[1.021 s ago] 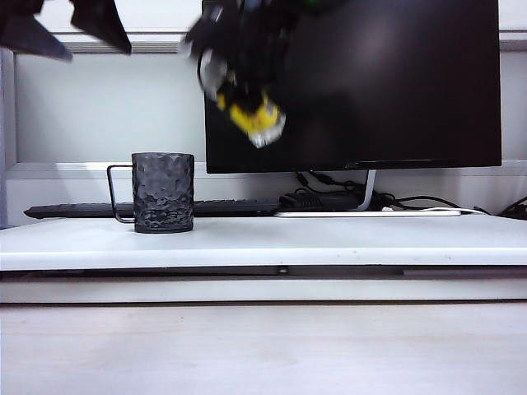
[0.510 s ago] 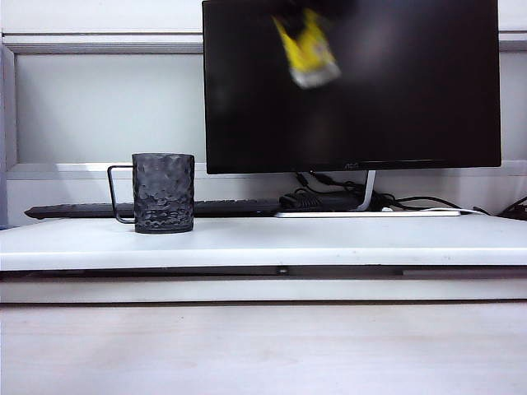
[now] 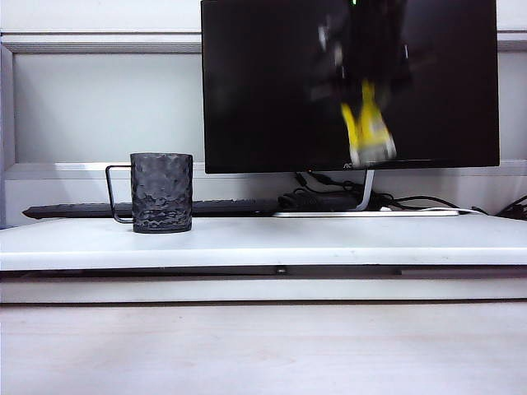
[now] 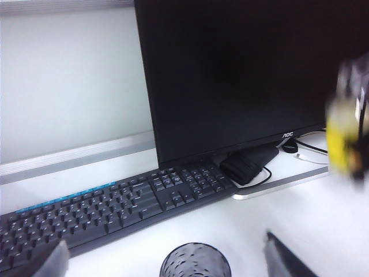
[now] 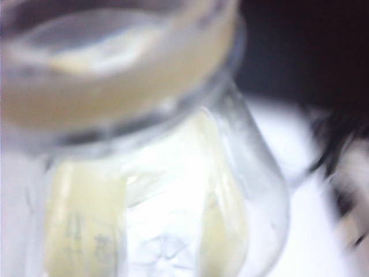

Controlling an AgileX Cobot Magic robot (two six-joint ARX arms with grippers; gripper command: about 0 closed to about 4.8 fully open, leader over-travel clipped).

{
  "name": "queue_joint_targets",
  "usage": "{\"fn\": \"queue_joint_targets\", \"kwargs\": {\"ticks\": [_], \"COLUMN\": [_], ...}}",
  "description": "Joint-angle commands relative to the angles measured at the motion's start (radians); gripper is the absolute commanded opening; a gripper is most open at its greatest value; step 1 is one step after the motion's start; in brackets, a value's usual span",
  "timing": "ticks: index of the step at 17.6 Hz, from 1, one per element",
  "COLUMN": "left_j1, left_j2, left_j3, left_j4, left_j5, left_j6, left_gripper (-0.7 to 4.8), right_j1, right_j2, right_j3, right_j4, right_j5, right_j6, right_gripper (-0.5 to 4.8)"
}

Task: Carefully pick up the bottle and pour some water from the bottle into the cup.

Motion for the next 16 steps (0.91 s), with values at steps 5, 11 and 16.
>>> {"fn": "queue_joint_targets", "kwargs": {"ticks": [5, 11, 16], "left_j1": [0.001, 0.0, 0.0], "left_j2": [-0.003, -0.003, -0.003], "left_j3": [0.002, 0.002, 0.002], "left_j4": [0.005, -0.014, -0.042], "left_j5": [0.014, 0.037, 0.06], "left_j6": [-0.002, -0.003, -0.003], "left_gripper": [4.79, 4.79, 4.79], "right_j1": [0.007, 0.007, 0.007], "right_j2": [-0.01, -0.01, -0.01], "right_j3": [-0.242, -0.266, -0.267], "right_j4": [0.064, 0.074, 0.074], "right_j5": [-0.029, -0.031, -0.053], "right_j6": [0.255, 0.279, 0.37], "right_gripper": [1.07, 1.07, 1.07]}}
